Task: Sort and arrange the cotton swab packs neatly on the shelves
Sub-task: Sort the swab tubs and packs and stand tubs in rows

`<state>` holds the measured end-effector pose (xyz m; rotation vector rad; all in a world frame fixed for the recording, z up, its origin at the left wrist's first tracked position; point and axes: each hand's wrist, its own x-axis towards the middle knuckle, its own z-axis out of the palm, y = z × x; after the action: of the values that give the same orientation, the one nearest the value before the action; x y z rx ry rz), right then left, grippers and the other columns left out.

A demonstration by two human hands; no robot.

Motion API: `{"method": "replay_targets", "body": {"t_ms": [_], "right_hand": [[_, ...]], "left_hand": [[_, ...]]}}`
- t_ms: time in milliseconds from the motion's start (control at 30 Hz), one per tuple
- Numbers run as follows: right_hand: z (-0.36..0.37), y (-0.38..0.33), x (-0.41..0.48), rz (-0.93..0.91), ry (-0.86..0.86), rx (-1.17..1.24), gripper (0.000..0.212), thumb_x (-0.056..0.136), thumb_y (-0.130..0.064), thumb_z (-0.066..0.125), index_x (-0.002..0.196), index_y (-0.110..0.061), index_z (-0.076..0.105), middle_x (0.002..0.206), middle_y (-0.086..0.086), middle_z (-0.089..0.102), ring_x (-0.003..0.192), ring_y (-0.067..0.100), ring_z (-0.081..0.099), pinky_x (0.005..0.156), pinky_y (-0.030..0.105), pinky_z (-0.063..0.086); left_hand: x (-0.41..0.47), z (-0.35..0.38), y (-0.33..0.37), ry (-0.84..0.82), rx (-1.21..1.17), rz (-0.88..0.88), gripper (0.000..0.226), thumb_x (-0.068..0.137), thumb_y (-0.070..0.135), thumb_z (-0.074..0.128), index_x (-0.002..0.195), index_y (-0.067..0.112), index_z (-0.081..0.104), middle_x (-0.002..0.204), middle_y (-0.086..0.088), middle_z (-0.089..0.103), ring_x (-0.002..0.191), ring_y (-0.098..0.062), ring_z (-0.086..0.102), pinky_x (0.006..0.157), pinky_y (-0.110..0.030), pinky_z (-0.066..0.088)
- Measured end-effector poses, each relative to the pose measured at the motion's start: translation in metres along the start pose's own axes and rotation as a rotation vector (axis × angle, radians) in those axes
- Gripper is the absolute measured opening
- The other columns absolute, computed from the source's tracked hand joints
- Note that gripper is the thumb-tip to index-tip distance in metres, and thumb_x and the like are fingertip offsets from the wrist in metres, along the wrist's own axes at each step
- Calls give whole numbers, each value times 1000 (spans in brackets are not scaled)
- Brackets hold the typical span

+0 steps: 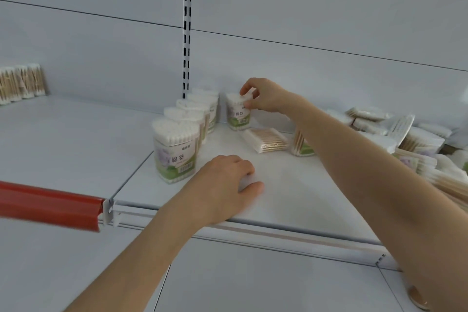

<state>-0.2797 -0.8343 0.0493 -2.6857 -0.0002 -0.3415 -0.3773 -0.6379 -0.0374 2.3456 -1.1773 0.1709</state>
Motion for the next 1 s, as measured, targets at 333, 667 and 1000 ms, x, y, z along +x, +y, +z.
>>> {"method": "replay_targets", "body": {"t_ms": [333,667,1000], "right_hand": [[11,-11,-5,106,26,47,45,84,-33,64,121,-11,49,114,10,53,79,21,59,69,28,53],[-46,8,-58,75,228,-160,28,88,-25,59,109,-7,62,111,10,62,96,18,56,79,23,40],[-56,48,-120,172,-15,-369,53,82,-51,60,127,-26,50,131,-2,51,120,19,47,95,32,38]], "left_hand": [[0,0,0,25,-13,17,40,92,47,45,121,22,55,121,8,55,114,-11,45,96,-22,33],[0,-4,3,-37,39,-2,40,94,46,42,125,22,51,127,7,51,117,-12,43,98,-24,31],[3,-7,18,-33,41,-78,41,93,43,48,126,19,53,130,3,51,118,-15,48,97,-24,36]]}}
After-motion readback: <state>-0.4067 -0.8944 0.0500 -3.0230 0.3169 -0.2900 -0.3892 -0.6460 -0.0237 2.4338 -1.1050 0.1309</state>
